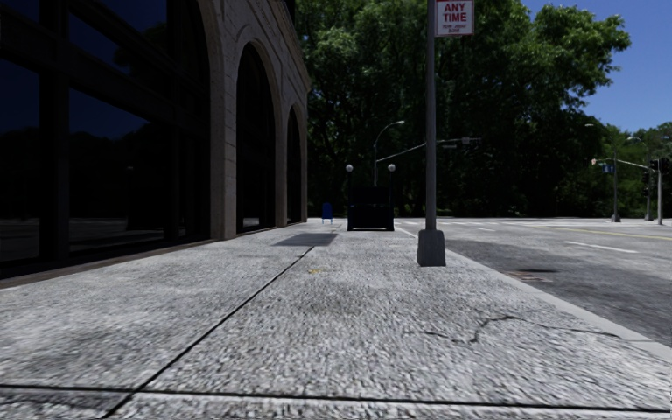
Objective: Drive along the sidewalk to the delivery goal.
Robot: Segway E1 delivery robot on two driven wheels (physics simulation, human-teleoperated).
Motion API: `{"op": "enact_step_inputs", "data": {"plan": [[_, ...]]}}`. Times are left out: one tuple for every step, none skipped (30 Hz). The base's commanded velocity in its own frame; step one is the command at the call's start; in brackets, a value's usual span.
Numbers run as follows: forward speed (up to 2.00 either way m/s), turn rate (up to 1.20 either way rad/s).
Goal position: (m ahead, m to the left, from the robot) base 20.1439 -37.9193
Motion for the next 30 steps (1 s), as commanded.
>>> {"op": "enact_step_inputs", "data": {"plan": [[2.00,0.26],[2.00,0.26],[2.00,0.26],[2.00,0.26],[2.00,0.26],[2.00,0.26],[2.00,0.11],[2.00,0.00],[2.00,0.00],[2.00,0.00],[2.00,0.00],[2.00,0.00],[2.00,0.00],[2.00,0.00],[2.00,0.00],[2.00,0.00],[2.00,0.00],[2.00,0.00],[2.00,0.00],[2.00,0.00],[2.00,0.00],[2.00,0.00],[2.00,0.00],[2.00,0.00],[2.00,0.00],[2.00,0.00],[2.00,0.00],[2.00,0.00],[2.00,0.00],[2.00,0.00]]}}
